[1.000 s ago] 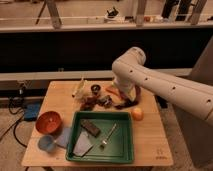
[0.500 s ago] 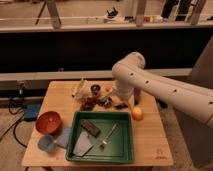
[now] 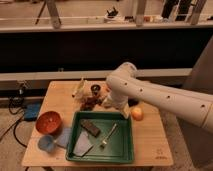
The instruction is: Place fork in table surface
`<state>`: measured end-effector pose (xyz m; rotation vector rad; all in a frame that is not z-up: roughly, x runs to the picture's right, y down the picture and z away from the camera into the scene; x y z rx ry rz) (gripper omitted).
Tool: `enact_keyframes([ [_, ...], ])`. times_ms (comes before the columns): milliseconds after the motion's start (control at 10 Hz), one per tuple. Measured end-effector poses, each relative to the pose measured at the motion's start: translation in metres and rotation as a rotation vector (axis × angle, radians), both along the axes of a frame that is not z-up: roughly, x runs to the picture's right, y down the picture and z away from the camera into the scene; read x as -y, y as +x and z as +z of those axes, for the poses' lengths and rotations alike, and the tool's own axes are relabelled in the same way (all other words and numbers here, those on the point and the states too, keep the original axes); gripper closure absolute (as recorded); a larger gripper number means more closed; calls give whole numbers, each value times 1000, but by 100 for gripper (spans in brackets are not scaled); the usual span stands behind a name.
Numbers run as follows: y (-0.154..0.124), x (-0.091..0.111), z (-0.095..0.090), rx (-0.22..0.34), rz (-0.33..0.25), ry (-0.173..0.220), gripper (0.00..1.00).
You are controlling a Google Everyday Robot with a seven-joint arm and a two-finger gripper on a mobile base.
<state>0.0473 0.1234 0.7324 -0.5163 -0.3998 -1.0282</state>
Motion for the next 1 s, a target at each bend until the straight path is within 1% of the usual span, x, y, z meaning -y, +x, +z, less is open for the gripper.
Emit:
enact_keyframes([
  [300, 2, -38, 25, 2, -8, 0, 20],
  [400, 3, -46, 32, 1, -7, -2, 20],
  [500, 6, -56, 40, 0, 9, -16, 20],
  [600, 7, -64, 45, 2, 42, -44, 20],
  [800, 9, -79, 55, 15, 89, -101, 20],
  [900, 9, -85, 59, 21, 100, -123, 20],
  [1000, 9, -90, 62, 24, 97, -140, 20],
])
